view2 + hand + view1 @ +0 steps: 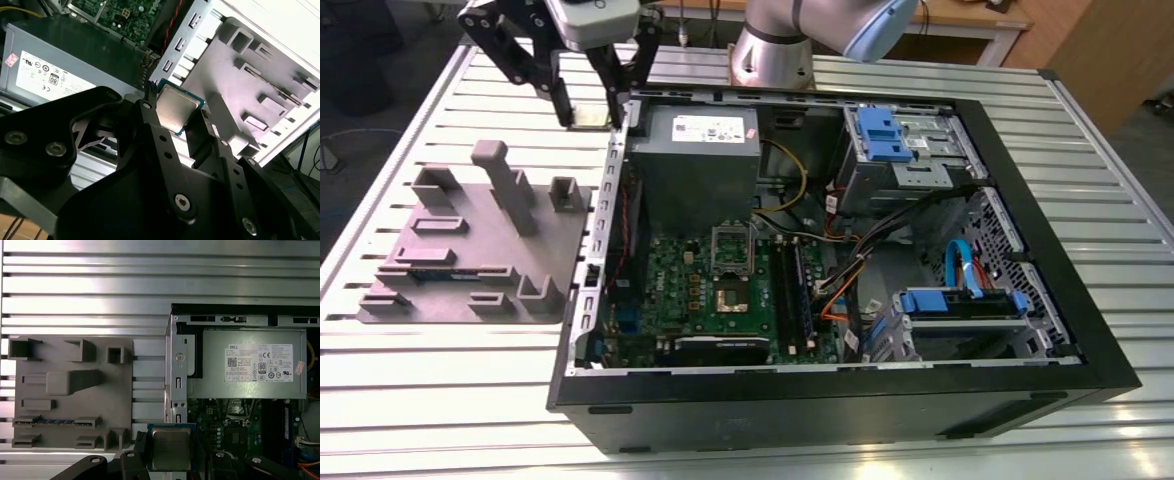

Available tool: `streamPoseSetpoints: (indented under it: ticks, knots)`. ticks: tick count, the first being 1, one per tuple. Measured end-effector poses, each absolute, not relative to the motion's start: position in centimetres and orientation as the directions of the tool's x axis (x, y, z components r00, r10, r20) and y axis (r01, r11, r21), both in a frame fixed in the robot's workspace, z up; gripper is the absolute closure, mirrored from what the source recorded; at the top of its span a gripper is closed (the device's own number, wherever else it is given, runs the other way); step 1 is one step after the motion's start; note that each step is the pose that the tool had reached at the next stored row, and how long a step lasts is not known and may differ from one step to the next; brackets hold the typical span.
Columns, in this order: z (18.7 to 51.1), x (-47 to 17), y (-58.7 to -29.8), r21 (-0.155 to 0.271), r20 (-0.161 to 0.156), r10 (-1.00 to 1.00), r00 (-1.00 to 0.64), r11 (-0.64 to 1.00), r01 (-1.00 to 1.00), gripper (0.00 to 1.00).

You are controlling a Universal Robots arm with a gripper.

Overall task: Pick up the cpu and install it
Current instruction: 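Pick up the cpu and move it towards the insertion slot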

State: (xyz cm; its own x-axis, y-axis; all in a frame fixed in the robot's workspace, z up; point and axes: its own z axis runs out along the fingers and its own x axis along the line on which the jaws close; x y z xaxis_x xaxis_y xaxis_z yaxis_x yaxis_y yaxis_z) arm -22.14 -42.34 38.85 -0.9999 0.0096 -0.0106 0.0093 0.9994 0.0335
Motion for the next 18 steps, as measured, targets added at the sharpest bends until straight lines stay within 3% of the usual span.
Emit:
streamPoseSetpoints:
  ticks: [18]
  knots:
    - [38.8, -20.8, -42.3, 0.034, -0.011, 0.01, -1.0, 0.999, 0.009, 0.53]
